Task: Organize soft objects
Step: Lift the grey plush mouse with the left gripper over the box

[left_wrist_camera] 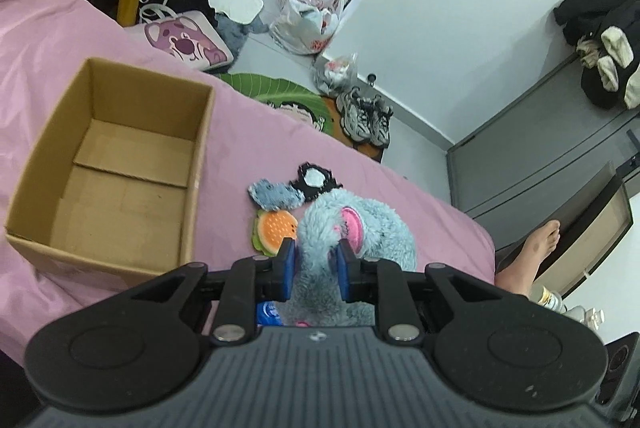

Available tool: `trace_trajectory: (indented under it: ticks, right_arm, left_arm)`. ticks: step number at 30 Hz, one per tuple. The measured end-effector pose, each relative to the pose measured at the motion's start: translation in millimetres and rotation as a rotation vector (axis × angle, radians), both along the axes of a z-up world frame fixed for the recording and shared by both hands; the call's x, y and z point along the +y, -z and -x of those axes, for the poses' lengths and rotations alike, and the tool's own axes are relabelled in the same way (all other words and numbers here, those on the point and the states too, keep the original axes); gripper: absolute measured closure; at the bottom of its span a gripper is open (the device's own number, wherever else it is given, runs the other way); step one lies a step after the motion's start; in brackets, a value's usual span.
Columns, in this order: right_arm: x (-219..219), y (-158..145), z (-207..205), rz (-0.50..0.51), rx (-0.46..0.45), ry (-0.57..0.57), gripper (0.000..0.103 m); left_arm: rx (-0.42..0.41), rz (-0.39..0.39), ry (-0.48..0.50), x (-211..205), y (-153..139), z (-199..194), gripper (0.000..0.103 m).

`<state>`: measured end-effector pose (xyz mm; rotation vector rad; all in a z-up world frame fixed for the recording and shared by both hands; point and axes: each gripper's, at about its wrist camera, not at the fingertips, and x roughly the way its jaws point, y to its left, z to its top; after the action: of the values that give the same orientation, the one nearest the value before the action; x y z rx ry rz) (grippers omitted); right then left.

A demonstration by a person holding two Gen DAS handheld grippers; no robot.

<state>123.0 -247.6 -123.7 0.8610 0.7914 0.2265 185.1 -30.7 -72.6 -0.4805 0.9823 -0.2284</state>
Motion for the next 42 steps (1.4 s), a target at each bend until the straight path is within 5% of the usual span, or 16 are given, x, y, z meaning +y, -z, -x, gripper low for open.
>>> trace_trajectory:
  ticks: [19,42]
  right_arm:
    - [73,-13,-23,0.024,-0.021,-0.092,0.069]
    - [157,15,-90,0.068,0.056,-0.193,0.067]
  left_arm:
    - [-0.02,0.03,-0.103,75,-6,-3,0.083]
    - [0.056,0.03,-0.228,153,30,-55,0.083]
